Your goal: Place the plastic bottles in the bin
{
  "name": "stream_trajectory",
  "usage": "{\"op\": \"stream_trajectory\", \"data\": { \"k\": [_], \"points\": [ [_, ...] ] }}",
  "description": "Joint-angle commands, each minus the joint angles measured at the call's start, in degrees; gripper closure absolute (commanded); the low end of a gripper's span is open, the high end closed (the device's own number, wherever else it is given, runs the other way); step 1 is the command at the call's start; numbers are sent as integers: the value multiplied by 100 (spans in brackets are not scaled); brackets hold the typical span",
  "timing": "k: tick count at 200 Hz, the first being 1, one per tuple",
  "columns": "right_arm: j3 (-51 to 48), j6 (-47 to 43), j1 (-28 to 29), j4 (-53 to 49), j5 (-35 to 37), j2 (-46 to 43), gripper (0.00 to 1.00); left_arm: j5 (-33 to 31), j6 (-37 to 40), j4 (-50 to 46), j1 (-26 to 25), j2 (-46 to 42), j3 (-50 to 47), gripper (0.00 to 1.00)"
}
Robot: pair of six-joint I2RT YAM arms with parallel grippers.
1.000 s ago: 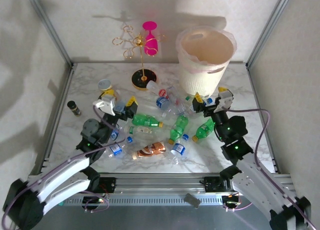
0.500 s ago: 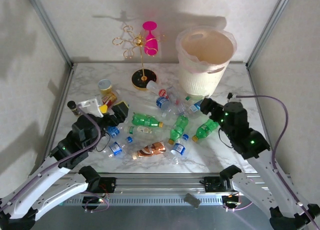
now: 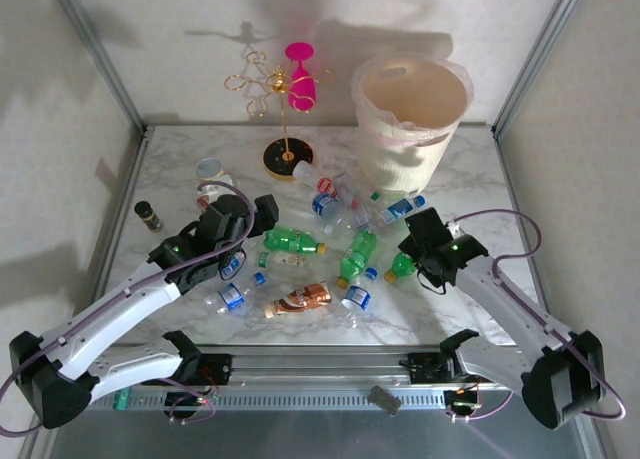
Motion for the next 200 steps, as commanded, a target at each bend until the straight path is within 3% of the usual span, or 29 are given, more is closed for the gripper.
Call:
{"op": "stream_trajectory", "data": {
  "k": [1,60,108,159,200],
  "points": [
    [-151,174,-58,341,179,336,17,-128,128,101,31,-2,-100,0],
    [-269,-47,-390,1350,11,1381,19,-98,248,202,40,-88,-288,0],
    [-329,-45,-403,1763,-4,1886,29,-221,399,295,40,-187,-368,0],
    [-419,-40,-406,1617,179,1554,49,-293,436,322,40,-291,-386,1],
    [-339,-225,-403,1122,210,546,52,-24,285,32,-15,-430,-44,1]
  ]
}}
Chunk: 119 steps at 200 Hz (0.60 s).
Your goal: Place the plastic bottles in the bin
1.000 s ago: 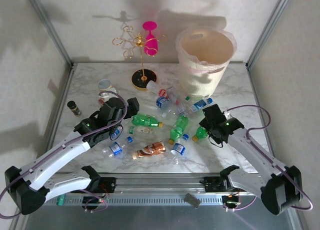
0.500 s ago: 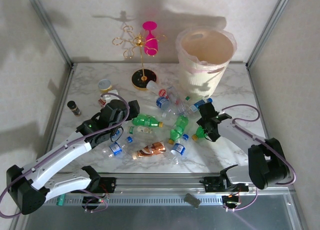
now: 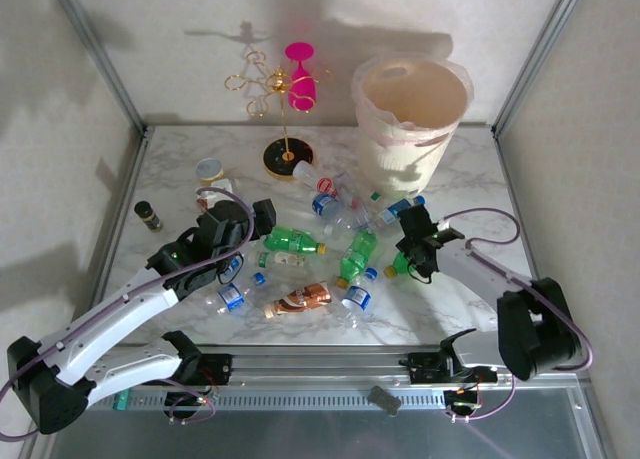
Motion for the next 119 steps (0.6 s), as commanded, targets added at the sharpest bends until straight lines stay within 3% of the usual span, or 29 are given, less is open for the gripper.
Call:
{"op": "stream_trajectory", "data": {
  "k": [1,40,61,79,101,119],
  "points": [
    [28,-151,-31,-436,223,-670,53,99,-42,-224,-12,-172,315,1],
    [651,-1025,-25,-925,164,-1840,52,557,214,-303,-55,-486,983,0],
    [1087,-1936,-16,-701,-75,-2449,51,371,570,-161,-68,-631,1279,0],
    [1380,-2790,-12,-119,-487,-2873,51,857,1084,468,-68,-852,1195,0],
    [2232,-3431,-15,-47,-574,-2498,53,1548,1324,795,-73,-624,1420,1],
    [3043,-3887,-14,-6,-412,-1950,54,1661,1343,1012,-72,-435,1452,0]
  ]
}}
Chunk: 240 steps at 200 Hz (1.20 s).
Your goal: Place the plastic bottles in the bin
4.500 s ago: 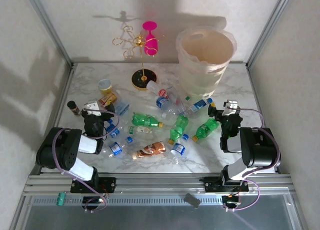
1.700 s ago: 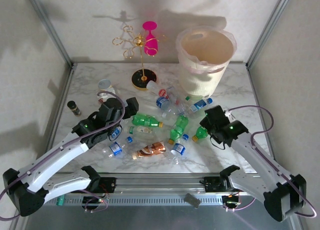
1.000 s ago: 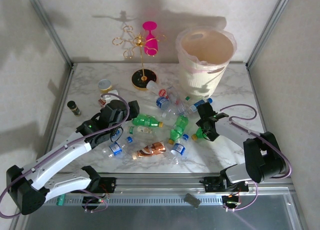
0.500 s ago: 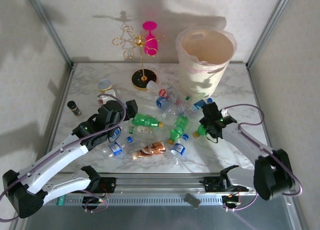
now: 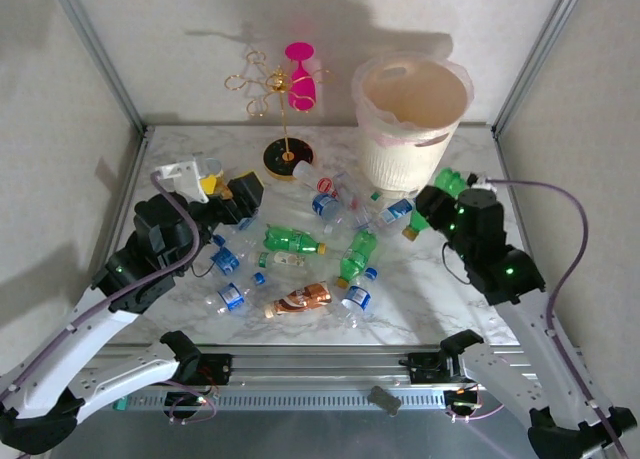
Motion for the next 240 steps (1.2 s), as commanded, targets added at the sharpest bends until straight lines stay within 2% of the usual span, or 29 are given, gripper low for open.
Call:
{"op": "stream_trajectory", "data": {
  "k": [1,37,56,112,146,159,207,240],
  "points": [
    [838,-1124,-11,368,-16,637,54,586,388,519,-44,272,133,0],
    [2267,-1919,-48,977,733,1835,54,516,444,1051,-44,221,-466,0],
    [3184,-2223,-231,1115,892,2673,55,508,452,1249,-44,219,-806,0],
    [5426,-2627,-675,1087,783,4897,54,550,408,1510,-77,382,-1182,1],
    [6668,-2631,-899,407,509,6163,53,534,396,1621,-79,437,-1297,1],
    [7092,-2475,-1031,58,157,6559,52,526,382,1599,-85,499,-1301,1],
    [7276,-2396,-1123,-299,-373,7271,51,477,395,1605,-97,513,-1349,1],
    [7514,-2416,-1167,-648,-394,7753,44,352,395,1538,-97,673,-1324,1]
  ]
}}
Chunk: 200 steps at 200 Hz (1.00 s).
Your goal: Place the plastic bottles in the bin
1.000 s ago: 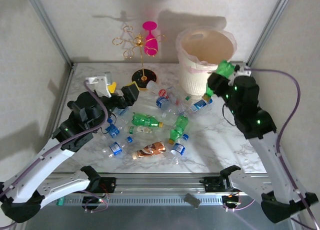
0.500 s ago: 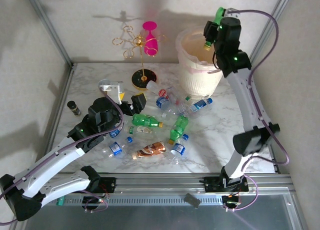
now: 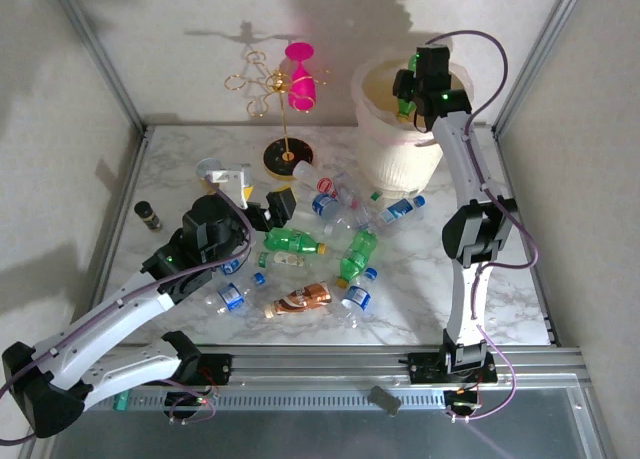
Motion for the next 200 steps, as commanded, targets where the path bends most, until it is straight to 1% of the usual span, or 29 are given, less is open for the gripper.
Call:
{"op": "stream_trajectory", "data": {
  "k": [1,41,74,112,152,179,200],
  "points": [
    [403,46,-25,-329,-152,307,44,-102,85,64,-40,118,-19,1],
    [298,96,-65,-345,-277,488,38,-126,73,49,-40,135,-23,1],
    [272,88,-60,-337,-269,440,27,-190,85,29,-40,128,-1,0],
    [246,64,-58,-319,-236,235,17,-278,105,-3,-40,112,17,0],
    [220,52,-64,-336,-242,9,16,-304,116,-19,-40,105,25,0],
    [142,111,-65,-286,-298,-305,20,-358,139,-22,-40,67,25,0],
    [-203,181,-55,-99,-310,-833,24,-390,105,-64,-40,21,61,0]
  ]
}}
